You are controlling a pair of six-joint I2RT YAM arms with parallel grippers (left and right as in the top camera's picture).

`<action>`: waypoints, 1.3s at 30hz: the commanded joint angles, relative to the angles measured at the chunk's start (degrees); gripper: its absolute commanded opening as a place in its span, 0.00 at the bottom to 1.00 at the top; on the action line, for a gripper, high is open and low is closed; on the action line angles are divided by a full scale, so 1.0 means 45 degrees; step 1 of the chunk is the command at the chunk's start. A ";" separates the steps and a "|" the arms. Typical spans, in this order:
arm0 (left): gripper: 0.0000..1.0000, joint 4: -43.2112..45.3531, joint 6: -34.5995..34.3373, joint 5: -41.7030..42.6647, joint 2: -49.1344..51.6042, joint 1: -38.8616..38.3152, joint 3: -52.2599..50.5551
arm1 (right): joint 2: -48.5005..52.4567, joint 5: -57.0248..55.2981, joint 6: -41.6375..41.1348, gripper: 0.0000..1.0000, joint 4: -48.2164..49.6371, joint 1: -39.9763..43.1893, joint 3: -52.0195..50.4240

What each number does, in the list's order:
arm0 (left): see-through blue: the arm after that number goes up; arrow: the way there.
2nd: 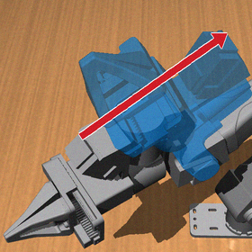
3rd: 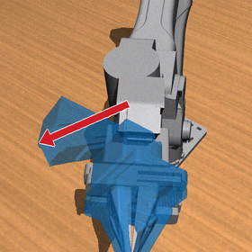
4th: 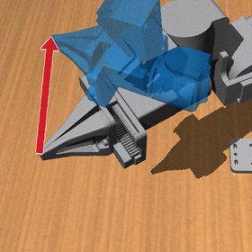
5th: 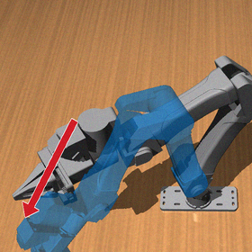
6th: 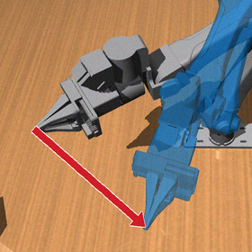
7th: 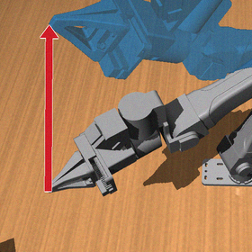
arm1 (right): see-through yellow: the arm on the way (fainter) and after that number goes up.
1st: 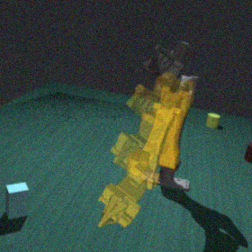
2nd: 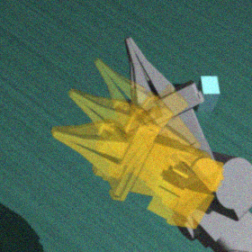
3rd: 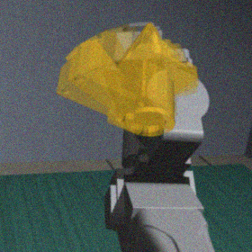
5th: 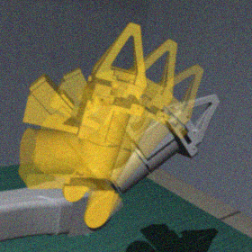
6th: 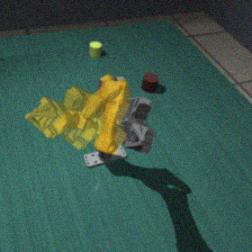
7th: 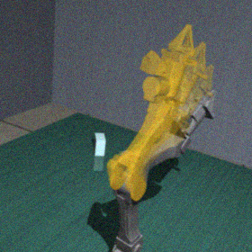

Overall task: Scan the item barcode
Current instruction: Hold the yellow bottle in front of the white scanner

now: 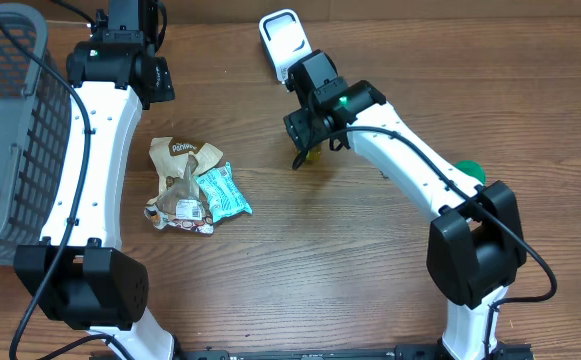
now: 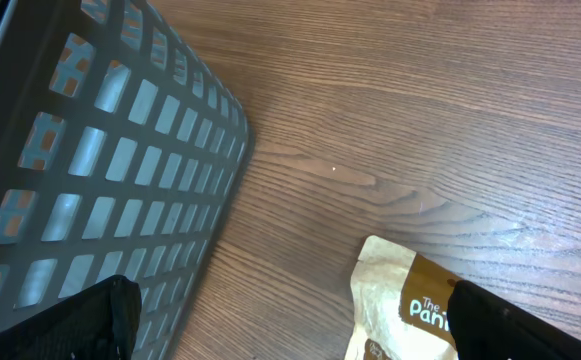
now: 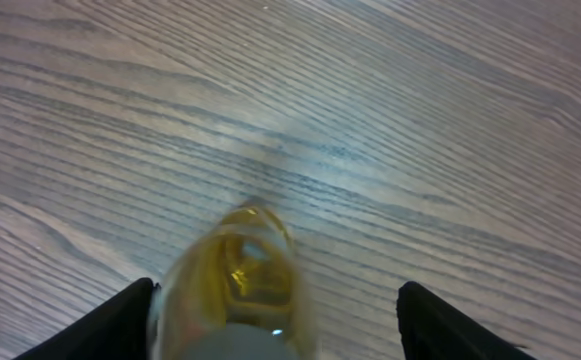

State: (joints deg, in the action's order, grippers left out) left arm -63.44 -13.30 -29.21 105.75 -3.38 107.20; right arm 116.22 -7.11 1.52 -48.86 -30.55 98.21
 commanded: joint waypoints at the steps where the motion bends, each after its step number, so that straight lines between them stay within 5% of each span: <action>1: 1.00 0.0010 0.0107 -0.0170 -0.0238 -0.0087 0.0204 | -0.0282 0.0316 0.0024 0.72 0.0019 0.0117 -0.0078; 7: 0.99 0.0010 0.0107 -0.0170 -0.0238 -0.0087 0.0204 | -0.0282 0.0554 0.0005 0.47 -0.0330 0.0117 -0.0078; 12: 1.00 0.0010 0.0102 -0.0170 -0.0238 -0.0087 0.0199 | -0.0282 0.0554 -0.0039 0.49 -0.0816 0.0117 -0.0078; 17: 1.00 0.0010 0.0107 -0.0170 -0.0238 -0.0087 0.0199 | -0.0282 0.0432 -0.0024 0.55 -0.0617 0.0117 -0.0078; 20: 1.00 0.0010 0.0107 -0.0170 -0.0238 -0.0087 0.0204 | -0.0282 -0.0097 0.0068 0.87 0.0486 0.0117 -0.0078; 21: 0.99 0.0010 0.0107 -0.0170 -0.0238 -0.0087 0.0199 | -0.0282 -0.0131 0.0238 0.91 0.0719 0.0117 -0.0078; 25: 0.99 0.0015 0.0107 -0.0170 -0.0238 -0.0087 0.0199 | -0.0282 -0.0029 0.0777 0.94 0.0933 0.0087 -0.0078; 32: 1.00 0.0015 0.0107 -0.0170 -0.0238 -0.0087 0.0204 | -0.0151 0.0262 0.0772 0.65 0.0418 0.0068 -0.0087; 39: 1.00 0.0010 0.0107 -0.0170 -0.0238 -0.0087 0.0199 | -0.0053 0.0262 0.0772 0.57 0.0083 0.0068 -0.0087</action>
State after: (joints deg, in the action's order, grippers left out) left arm -63.44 -13.30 -29.21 105.75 -3.38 107.20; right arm 116.22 -6.17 4.73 -47.68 -30.13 97.91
